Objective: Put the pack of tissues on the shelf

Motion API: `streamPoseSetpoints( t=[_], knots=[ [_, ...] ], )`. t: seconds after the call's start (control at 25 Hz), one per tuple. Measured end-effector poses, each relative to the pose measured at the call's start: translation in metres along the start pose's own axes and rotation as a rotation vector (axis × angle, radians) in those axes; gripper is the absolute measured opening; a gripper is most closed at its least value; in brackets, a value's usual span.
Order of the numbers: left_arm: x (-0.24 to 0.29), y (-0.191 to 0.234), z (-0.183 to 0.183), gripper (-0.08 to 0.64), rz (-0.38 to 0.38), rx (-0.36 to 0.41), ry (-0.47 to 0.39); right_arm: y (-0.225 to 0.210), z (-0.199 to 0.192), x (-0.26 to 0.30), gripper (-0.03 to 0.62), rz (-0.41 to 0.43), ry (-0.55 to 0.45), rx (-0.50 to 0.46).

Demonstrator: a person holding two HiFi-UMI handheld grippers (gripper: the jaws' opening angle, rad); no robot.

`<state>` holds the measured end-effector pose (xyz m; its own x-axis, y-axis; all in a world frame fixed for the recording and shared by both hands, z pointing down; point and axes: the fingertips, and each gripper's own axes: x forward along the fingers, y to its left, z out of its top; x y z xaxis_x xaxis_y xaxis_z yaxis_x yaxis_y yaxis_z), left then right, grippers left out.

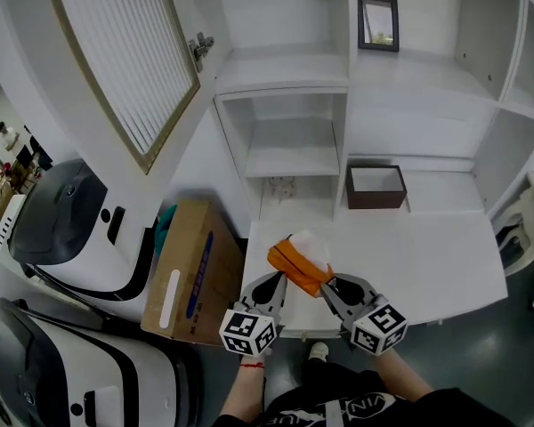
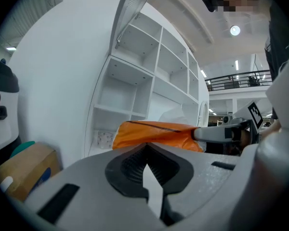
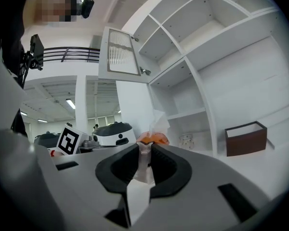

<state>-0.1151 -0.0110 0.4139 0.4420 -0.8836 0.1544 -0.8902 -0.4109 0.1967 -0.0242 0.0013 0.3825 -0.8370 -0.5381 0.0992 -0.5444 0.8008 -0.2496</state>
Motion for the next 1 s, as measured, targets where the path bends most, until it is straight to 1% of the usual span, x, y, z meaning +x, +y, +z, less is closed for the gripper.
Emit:
streamPoseSetpoints(
  t=[0.2,0.48,0.64,0.76,0.84,0.92,1.0],
  knots=[
    [0.031,0.015,0.004,0.003,-0.025,0.003,0.024,-0.025,0.004,0.017,0.051,-0.028,0.0,-0.001],
    [0.074,0.029,-0.016,0.003,-0.056,-0.017,0.087,-0.064,-0.012,0.035,0.049,-0.078,0.019,0.03],
    [0.097,0.042,-0.025,0.003,-0.067,-0.017,0.098,-0.086,-0.022,0.048,0.051,-0.092,0.013,0.038],
    [0.11,0.047,-0.037,0.003,-0.081,-0.023,0.104,-0.095,-0.032,0.055,0.049,-0.093,0.013,0.025],
    [0.115,0.05,-0.045,0.003,-0.083,-0.051,0.106,-0.101,-0.041,0.058,0.049,-0.105,0.022,0.018],
    [0.123,0.056,-0.05,0.003,-0.078,-0.075,0.106,-0.112,-0.047,0.064,0.05,-0.131,0.03,0.005],
    [0.135,0.062,-0.053,0.003,-0.079,-0.074,0.108,-0.124,-0.049,0.072,0.049,-0.167,0.033,-0.02]
  ],
)
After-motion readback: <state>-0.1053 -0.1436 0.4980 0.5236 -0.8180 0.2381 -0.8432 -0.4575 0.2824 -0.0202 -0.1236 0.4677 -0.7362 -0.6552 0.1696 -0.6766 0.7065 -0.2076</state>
